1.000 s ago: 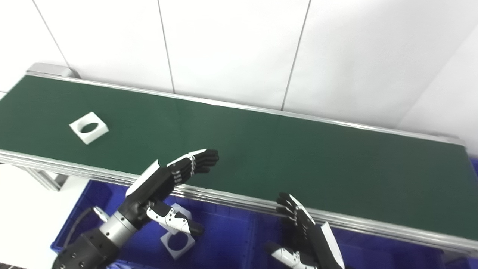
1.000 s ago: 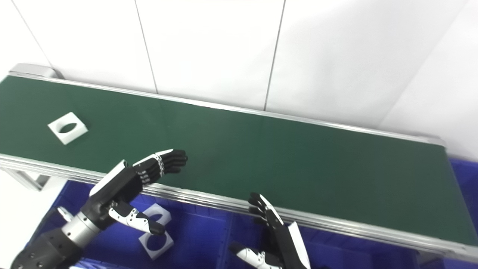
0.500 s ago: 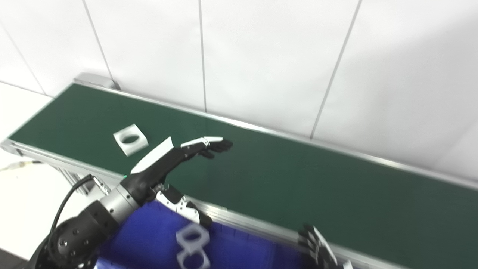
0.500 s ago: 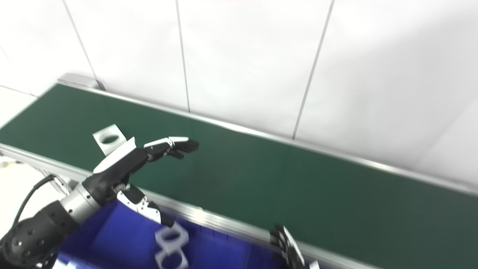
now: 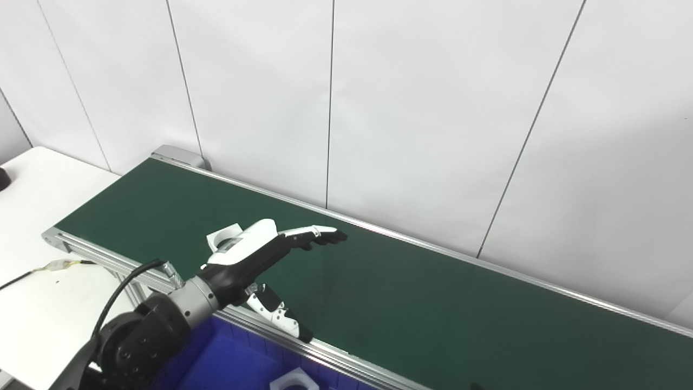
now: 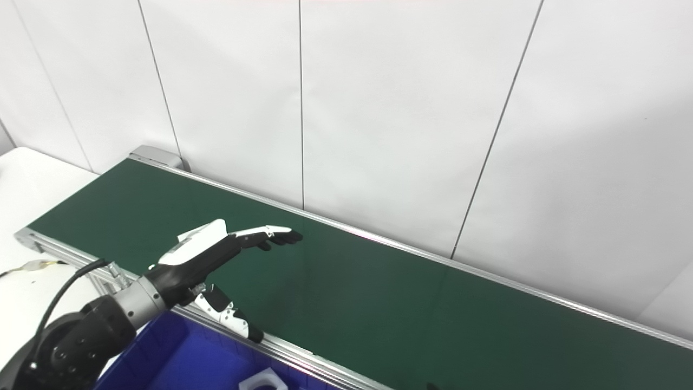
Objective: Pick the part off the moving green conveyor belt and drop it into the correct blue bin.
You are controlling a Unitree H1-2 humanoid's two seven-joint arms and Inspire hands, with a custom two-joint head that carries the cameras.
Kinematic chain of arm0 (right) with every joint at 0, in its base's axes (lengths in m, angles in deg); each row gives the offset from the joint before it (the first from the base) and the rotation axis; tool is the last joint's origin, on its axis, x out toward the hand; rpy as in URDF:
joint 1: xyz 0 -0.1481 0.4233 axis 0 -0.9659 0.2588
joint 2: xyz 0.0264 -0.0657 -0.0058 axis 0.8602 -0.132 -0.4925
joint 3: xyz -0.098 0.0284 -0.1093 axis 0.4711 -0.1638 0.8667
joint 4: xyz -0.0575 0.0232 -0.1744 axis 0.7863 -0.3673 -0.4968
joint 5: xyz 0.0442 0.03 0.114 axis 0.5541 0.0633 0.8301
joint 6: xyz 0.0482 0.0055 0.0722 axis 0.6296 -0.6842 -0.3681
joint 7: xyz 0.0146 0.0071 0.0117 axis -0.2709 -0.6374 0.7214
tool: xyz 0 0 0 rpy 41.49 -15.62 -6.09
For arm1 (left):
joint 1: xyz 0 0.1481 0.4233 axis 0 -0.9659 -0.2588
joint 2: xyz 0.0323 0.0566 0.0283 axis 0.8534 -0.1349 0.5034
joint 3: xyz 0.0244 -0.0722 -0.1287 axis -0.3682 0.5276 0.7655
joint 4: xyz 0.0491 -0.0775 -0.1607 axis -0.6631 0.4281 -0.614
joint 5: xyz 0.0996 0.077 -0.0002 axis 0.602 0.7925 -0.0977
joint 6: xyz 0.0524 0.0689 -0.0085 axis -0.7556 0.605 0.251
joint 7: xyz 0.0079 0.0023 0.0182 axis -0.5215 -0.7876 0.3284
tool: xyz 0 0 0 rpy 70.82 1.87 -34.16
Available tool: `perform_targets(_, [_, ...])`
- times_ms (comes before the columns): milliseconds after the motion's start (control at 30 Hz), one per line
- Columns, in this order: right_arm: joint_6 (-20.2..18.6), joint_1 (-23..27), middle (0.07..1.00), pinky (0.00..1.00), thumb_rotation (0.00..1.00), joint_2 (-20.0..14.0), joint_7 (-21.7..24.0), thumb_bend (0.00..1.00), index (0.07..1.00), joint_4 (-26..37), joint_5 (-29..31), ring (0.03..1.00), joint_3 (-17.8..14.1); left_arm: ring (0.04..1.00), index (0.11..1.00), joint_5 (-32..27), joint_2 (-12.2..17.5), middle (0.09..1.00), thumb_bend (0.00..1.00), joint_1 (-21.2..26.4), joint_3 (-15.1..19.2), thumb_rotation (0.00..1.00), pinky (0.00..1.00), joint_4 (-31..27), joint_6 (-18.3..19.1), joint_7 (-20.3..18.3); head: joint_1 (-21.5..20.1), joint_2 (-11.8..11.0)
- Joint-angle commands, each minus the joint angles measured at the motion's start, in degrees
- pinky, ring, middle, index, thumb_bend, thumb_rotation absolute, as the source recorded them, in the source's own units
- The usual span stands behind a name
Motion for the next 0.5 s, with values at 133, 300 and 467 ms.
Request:
perform_targets(133, [3.2,0.6,0.888,0.81,0.57,0.3,0.0,0.52,0.952,1.2,0.6,0.859,0.0,0.835,0.843,5.0,3.4,0.854,0.80,3.5,-0.6,0.00,0.75,4.2,-5.3,1.4,-0.5,0.7])
perform_targets(300, [3.3,0.5,0.890,0.82,0.57,0.0,0.1,0.52,0.949,1.4,1.3,0.867,-0.2,0.824,0.810,5.8,4.4,0.835,0.86,6.0,-1.6,0.00,0.74,10.1,-9.1,1.3,-0.8,1.4])
perform_targets(467, [2.9,0.5,0.892,0.81,0.59,-0.3,0.4,0.54,0.948,1.8,1.4,0.863,-0.4,0.790,0.806,9.1,5.3,0.819,0.87,8.4,-3.9,0.00,0.70,15.3,-12.3,1.9,-1.0,1.3])
